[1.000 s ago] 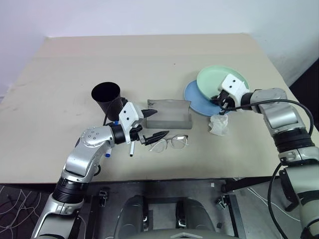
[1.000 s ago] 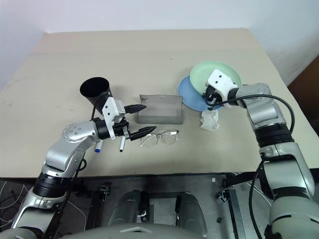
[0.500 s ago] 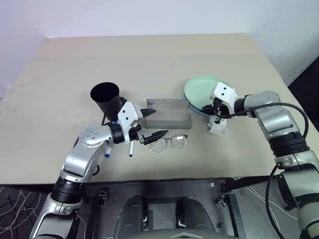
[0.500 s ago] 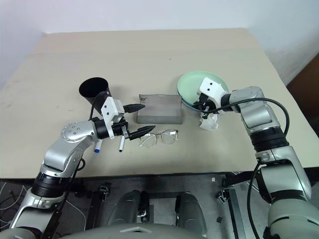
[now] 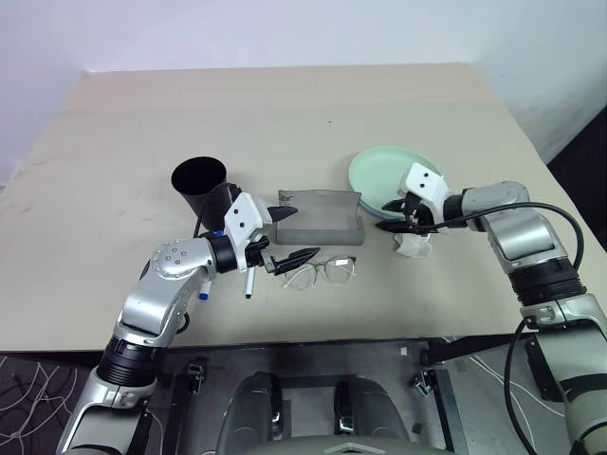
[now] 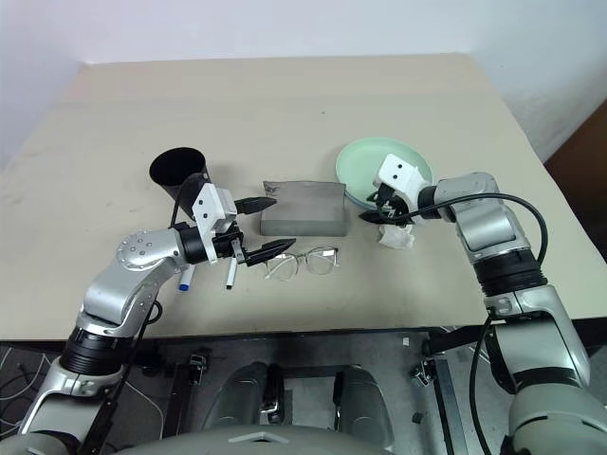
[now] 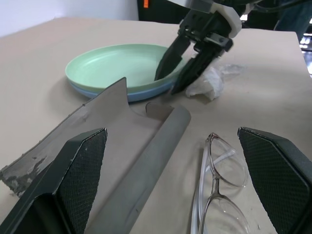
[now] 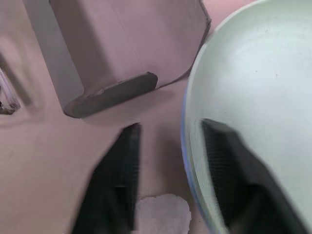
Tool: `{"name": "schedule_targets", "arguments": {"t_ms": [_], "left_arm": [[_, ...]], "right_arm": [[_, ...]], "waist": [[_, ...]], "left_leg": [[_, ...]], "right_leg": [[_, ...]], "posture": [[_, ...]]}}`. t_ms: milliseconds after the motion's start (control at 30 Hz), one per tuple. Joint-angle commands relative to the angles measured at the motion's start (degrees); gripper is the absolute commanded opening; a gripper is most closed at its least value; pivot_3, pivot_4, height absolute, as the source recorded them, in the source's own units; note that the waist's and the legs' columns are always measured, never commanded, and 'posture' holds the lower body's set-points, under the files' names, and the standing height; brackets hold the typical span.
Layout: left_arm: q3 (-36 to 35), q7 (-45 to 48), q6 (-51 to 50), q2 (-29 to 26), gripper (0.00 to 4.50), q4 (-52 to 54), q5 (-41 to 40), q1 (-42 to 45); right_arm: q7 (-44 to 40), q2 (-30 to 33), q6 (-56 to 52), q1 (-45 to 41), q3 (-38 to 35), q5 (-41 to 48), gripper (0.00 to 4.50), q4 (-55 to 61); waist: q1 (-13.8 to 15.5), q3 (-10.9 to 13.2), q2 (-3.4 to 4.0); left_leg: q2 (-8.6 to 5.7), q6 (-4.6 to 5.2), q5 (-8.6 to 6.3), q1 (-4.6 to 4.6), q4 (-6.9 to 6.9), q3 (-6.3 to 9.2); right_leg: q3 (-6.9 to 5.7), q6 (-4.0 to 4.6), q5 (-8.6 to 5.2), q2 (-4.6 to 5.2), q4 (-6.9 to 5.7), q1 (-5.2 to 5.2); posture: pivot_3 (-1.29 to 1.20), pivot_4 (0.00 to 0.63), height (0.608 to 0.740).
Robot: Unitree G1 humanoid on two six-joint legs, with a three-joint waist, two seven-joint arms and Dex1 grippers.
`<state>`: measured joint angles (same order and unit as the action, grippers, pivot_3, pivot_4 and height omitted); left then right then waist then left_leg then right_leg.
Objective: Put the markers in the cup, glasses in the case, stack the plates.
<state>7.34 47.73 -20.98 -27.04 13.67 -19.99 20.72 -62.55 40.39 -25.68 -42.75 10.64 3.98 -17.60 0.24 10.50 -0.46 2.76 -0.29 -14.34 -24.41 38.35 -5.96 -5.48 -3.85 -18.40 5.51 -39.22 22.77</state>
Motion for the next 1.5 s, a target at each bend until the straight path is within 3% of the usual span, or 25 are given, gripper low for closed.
{"name": "schedule_targets", "arguments": {"t_ms": [33,200,333,500,600,1033,1167,1500], "left_arm": [[-0.97,0.22,0.48,-0.15,4.50,0.88,-0.57,1.06],[-1.11,0.19,0.46,-0.02,4.50,0.69,-0.66,1.27],[-1.42,-0.21,0.00,0.46,4.50,0.68,-1.21,1.41],[-1.48,-0.41,-0.25,1.02,4.50,0.23,-1.87,1.97],[-1.45,-0.25,0.20,1.36,4.50,-0.57,-1.80,2.21],[-0.65,0.42,2.00,3.15,4.50,-2.92,-1.40,3.28],[-1.11,0.71,2.07,3.03,4.50,-3.13,-1.64,3.16],[-1.10,1.20,1.88,2.47,4.50,-3.61,-1.58,2.13]], "right_arm": [[0.40,0.51,-2.07,-2.04,-4.99,3.71,3.08,3.12],[0.34,3.06,-8.00,-2.76,-9.24,7.06,3.08,3.19],[-1.80,6.62,-11.28,1.58,-12.92,11.06,3.08,7.01],[-1.32,9.61,-14.73,8.11,-15.64,13.73,4.47,12.25],[-1.03,10.68,-18.52,11.29,-17.30,16.20,4.47,15.58],[4.27,9.40,-21.27,14.91,-11.04,14.20,4.47,16.04],[4.50,9.92,-19.22,15.14,-10.84,13.90,3.56,15.74],[1.45,12.49,-15.61,16.50,-11.64,14.65,0.28,18.62]], "waist": [[0.00,0.00,0.00],[0.17,0.00,0.00],[0.44,0.00,0.00],[0.26,0.00,0.00],[0.16,0.00,0.00],[0.30,0.00,0.00],[0.32,0.00,0.00],[0.35,0.00,0.00]], "left_leg": [[0.00,0.00,0.00,0.00,0.00,0.00],[0.00,0.00,0.00,0.00,0.00,0.00],[-0.02,0.02,-0.01,-0.02,0.00,0.00],[-0.02,0.12,-0.07,-0.01,-0.01,0.00],[0.02,0.25,-0.13,0.02,-0.01,0.02],[0.04,0.25,-0.09,0.02,-0.01,0.03],[0.03,0.25,-0.09,0.02,-0.01,0.03],[0.03,0.21,-0.06,0.02,-0.01,0.03]], "right_leg": [[0.00,0.00,0.00,0.00,0.00,0.00],[0.00,0.00,0.00,0.01,0.00,0.00],[0.00,0.00,0.00,0.03,0.03,-0.01],[0.00,0.00,0.00,0.04,0.04,-0.03],[0.00,0.02,0.03,0.00,0.00,-0.02],[0.00,0.06,0.06,-0.02,0.00,-0.02],[0.00,0.05,0.07,-0.02,0.00,-0.02],[0.00,0.05,0.07,-0.02,0.00,-0.02]], "posture": [[0.00,0.150,0.701],[0.00,0.150,0.701],[0.00,0.150,0.701],[0.00,0.150,0.701],[0.00,0.150,0.701],[0.00,0.150,0.701],[0.00,0.150,0.701],[0.00,0.150,0.701]]}}
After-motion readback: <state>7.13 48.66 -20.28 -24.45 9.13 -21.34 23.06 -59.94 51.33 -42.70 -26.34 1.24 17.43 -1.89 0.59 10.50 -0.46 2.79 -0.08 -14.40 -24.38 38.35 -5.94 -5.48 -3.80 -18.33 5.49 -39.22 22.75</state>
